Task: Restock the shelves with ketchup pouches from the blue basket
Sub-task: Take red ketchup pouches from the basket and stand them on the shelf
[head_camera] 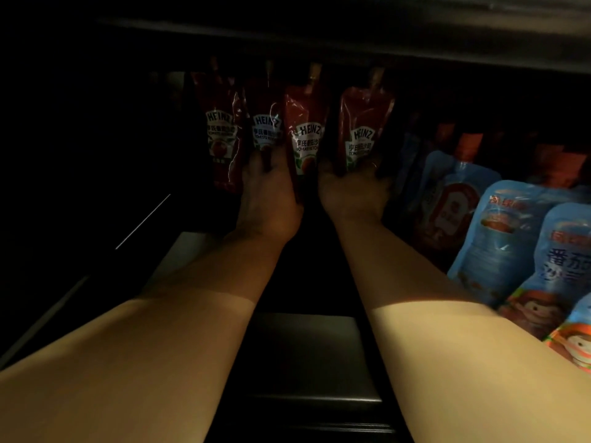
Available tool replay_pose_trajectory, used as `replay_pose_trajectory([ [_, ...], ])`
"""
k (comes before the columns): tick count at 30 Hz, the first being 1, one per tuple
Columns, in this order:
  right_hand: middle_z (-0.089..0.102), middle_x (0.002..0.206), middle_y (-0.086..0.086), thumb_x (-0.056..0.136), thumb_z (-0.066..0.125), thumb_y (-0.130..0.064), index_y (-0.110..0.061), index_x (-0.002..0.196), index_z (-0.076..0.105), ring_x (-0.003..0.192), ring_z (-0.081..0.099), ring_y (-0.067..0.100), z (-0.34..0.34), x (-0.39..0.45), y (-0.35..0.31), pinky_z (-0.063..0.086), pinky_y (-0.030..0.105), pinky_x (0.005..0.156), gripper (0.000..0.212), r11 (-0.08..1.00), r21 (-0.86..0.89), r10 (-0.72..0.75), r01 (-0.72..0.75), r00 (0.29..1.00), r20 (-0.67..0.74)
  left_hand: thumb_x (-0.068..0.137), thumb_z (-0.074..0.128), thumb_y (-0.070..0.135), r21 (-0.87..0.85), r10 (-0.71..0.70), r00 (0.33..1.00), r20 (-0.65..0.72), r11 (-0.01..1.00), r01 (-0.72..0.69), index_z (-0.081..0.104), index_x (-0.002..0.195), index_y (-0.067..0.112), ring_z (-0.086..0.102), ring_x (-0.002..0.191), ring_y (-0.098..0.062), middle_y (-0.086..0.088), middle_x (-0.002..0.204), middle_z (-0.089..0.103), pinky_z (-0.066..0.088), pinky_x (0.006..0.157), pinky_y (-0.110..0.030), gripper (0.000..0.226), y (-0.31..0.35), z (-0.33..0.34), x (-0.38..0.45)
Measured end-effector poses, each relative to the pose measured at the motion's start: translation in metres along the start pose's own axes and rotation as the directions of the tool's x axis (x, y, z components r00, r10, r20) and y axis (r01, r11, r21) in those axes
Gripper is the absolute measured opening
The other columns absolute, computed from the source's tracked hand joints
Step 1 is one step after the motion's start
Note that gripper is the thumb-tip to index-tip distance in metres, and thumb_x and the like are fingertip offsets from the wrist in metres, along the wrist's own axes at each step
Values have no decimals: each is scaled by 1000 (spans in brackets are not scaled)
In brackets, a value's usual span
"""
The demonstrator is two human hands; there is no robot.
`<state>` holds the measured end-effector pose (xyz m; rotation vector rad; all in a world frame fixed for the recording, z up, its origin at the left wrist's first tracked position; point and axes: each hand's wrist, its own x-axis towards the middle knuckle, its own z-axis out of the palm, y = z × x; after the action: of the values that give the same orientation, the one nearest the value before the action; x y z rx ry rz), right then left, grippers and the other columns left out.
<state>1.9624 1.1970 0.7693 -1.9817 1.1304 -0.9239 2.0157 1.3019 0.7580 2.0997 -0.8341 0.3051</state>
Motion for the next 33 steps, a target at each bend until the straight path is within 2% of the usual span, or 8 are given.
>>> replay_pose_trajectory([
  [3,7,162,19,85,51,-72,-22,160,2,146,18,43,3,-7,1,28,58,115,103,999,-51,6,-7,1000,-10,100,56,35,35,-19,1000,6,999,18,22,156,22,42,137,-40,-22,153,34,41,112,-50,67,0,2,2],
  [5,5,160,21,89,57,-59,-21,159,2,145,18,44,5,-11,4,29,57,113,97,998,-64,-4,3,1000,-26,101,55,37,24,-19,999,39,1000,18,19,157,21,49,132,-38,-22,150,39,44,110,-47,69,0,3,2],
  [10,12,160,25,95,61,-40,-18,160,5,146,21,45,6,-3,6,26,55,119,88,999,-38,1,-3,997,-71,93,68,26,-16,18,986,167,1000,-16,15,160,26,42,139,-34,-16,153,39,36,115,-41,85,-1,4,2],
  [14,21,158,26,93,65,-35,-19,160,8,145,27,42,6,0,9,28,54,118,90,1000,-29,-5,3,998,-66,89,69,16,-38,3,969,246,999,6,18,158,30,48,134,-31,-10,147,47,41,104,-34,87,-3,6,3],
  [22,8,162,21,93,60,-50,-31,159,3,144,21,47,7,-3,3,31,57,112,90,972,-100,-226,214,965,-132,84,72,11,-38,9,968,252,999,0,3,155,52,18,151,-40,-11,166,4,34,113,-46,107,-3,5,3],
  [27,15,160,19,95,58,-35,-35,160,0,140,27,46,11,7,11,34,51,111,86,966,-168,-206,197,978,-40,87,71,20,17,25,957,288,999,-31,-6,154,53,8,154,-35,-5,168,-7,25,117,-46,107,-2,13,5],
  [30,21,162,16,96,55,-33,-31,160,-4,144,23,41,12,7,13,25,46,117,88,952,-224,-210,209,977,19,91,70,31,20,25,968,248,999,-31,3,157,47,9,154,-34,-4,168,-9,22,118,-40,96,-3,15,9],
  [33,21,162,21,95,56,-34,-25,161,7,146,20,42,13,12,13,19,46,120,83,963,-214,-159,162,987,30,91,70,35,15,35,968,247,999,-40,6,159,45,5,154,-33,-6,168,-11,14,115,-32,93,-5,17,15],
])
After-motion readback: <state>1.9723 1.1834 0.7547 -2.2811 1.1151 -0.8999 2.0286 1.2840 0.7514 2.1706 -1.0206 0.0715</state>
